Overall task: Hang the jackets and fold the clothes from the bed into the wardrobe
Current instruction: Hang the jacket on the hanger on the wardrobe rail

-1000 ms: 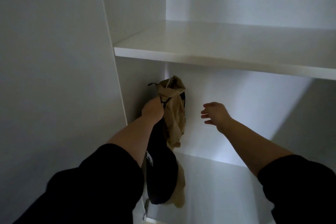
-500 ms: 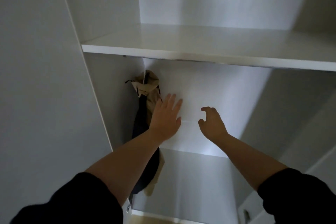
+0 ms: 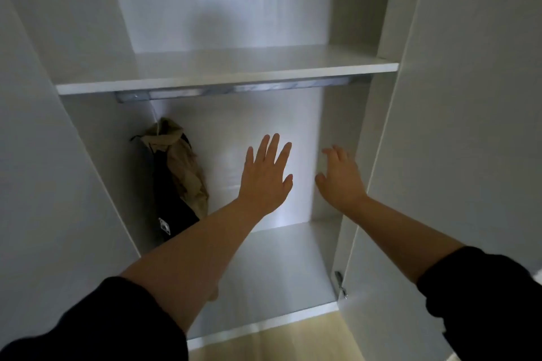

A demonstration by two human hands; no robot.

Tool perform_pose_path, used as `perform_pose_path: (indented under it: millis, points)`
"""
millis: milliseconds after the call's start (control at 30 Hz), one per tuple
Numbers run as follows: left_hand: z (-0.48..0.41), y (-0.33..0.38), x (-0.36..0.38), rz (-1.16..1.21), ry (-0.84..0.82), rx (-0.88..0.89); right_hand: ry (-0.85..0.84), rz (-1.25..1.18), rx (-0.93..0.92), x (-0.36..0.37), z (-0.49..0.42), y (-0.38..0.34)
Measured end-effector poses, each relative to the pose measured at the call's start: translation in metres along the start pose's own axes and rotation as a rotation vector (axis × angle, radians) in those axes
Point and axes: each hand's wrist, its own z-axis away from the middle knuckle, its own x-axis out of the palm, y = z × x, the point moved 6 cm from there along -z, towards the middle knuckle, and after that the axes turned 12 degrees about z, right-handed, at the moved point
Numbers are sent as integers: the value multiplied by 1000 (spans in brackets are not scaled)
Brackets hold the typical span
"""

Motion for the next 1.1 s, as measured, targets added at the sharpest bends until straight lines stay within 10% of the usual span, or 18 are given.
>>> perform_pose_path:
  millis: [1100]
  points:
    - [476,775,-158,540,-182,1137,37,747,988,-367,831,370]
